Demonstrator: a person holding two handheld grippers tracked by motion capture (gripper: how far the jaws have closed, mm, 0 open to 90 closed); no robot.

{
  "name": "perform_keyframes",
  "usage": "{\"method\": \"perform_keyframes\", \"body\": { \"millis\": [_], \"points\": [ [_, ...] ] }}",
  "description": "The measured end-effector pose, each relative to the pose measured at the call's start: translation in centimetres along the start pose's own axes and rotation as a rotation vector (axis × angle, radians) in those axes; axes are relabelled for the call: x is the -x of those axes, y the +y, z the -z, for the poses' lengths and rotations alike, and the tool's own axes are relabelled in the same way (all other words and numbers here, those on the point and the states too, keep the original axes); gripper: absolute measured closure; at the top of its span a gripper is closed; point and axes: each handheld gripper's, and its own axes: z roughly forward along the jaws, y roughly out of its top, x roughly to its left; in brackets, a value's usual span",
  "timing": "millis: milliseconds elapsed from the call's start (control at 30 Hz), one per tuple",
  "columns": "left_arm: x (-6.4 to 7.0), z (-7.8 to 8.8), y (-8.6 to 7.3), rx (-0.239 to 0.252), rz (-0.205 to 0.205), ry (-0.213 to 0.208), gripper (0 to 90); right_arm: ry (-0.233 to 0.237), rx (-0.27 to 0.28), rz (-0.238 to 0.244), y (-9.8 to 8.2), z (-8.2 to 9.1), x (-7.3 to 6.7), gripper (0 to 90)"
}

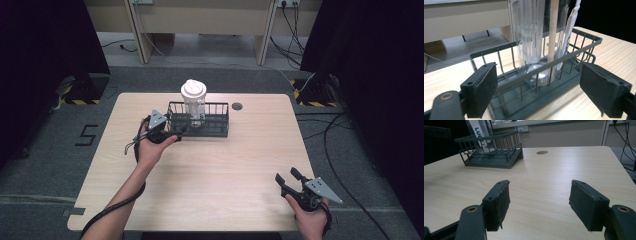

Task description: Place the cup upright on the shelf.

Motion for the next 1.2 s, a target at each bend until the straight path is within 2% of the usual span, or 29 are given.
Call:
{"method": "perform_keyframes", "body": {
  "millis": [33,233,267,333,400,600,833,900,933,967,1000,1067,1200],
  "points": [
    [0.0,0.0,0.0,0.0,0.0,0.0,14.3,0.0,0.0,0.0,0.0,0.0,0.0,33.1],
    [-0.5,2.7,-1.2,0.005,0.012,0.003,14.3,-0.001,-0.001,-0.002,0.0,0.0,-0.1,33.1],
    [-0.5,2.7,-1.2,0.005,0.012,0.003,14.3,-0.002,0.0,-0.002,0.0,0.0,-0.1,33.1],
    [-0.5,3.7,-1.9,-0.001,0.008,0.005,14.3,-0.003,0.0,-0.001,0.0,0.0,-0.1,33.1],
    [-0.5,4.0,-2.1,-0.002,0.006,0.005,14.3,-0.004,0.0,-0.001,0.0,0.0,-0.1,33.1],
    [-0.7,6.1,-4.0,-0.015,0.012,0.011,14.3,-0.005,0.0,-0.002,0.0,0.0,-0.1,33.1],
    [-0.9,8.5,-5.7,-0.013,0.04,0.022,14.3,-0.016,0.002,-0.004,0.0,0.0,0.1,33.1],
    [-0.6,9.5,-6.8,-0.008,0.063,0.022,14.3,-0.021,0.004,-0.005,0.0,0.0,0.1,33.1],
    [-0.6,9.5,-6.8,-0.008,0.063,0.022,14.3,-0.022,0.005,-0.001,0.1,0.1,0.0,32.9],
    [-0.3,10.1,-7.7,0.011,0.084,0.02,14.3,-0.025,0.008,-0.001,0.1,0.1,0.0,32.7],
    [-0.2,10.3,-8.1,0.009,0.093,0.02,14.3,-0.027,0.009,0.0,0.1,0.1,0.0,32.6],
    [0.0,10.6,-8.3,0.005,0.099,0.024,14.3,-0.032,0.01,-0.011,0.1,0.1,0.1,32.5],
    [0.1,11.1,-7.9,0.033,0.094,0.029,14.3,-0.023,0.009,-0.013,0.1,0.1,0.1,31.9]
  ]
}}
